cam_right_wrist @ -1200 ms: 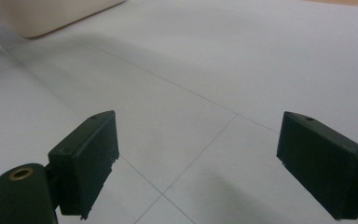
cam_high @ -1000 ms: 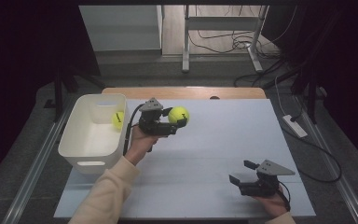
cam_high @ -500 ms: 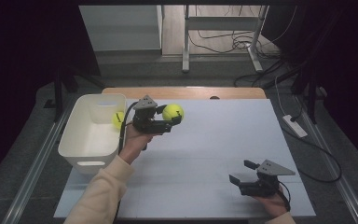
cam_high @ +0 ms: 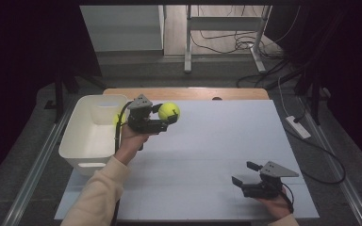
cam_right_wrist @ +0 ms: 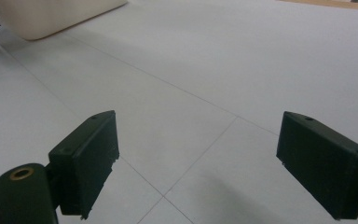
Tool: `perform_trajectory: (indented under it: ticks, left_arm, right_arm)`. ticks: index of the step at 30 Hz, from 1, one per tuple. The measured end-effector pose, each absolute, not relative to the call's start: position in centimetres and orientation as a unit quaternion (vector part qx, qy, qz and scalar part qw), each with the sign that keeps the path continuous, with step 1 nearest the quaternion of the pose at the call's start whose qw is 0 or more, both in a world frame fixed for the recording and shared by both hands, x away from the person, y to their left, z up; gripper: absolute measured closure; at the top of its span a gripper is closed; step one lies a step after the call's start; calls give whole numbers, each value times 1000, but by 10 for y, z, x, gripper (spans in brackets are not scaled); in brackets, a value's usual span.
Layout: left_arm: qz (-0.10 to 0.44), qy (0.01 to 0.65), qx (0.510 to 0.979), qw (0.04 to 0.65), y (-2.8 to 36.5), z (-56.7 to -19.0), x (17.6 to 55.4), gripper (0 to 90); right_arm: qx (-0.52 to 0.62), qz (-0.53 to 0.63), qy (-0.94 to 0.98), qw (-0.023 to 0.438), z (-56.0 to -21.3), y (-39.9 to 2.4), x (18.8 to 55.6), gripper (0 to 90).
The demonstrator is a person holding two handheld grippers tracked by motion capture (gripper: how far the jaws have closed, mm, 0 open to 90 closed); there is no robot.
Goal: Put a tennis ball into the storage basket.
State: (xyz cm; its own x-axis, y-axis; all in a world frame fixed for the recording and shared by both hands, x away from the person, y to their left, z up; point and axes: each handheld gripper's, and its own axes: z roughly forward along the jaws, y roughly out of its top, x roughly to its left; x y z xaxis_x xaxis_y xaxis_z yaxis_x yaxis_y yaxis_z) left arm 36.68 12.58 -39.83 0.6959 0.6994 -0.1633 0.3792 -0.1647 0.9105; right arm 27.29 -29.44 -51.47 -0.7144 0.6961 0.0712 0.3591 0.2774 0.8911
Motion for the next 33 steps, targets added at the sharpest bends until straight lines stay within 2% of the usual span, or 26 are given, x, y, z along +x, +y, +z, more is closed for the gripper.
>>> perform_trajectory:
  ticks: [33]
  left_arm:
    - [167, 384, 728, 543, 154, -394, 364, 274]
  right_arm:
    - [338, 495, 782, 170, -515, -294, 273, 132]
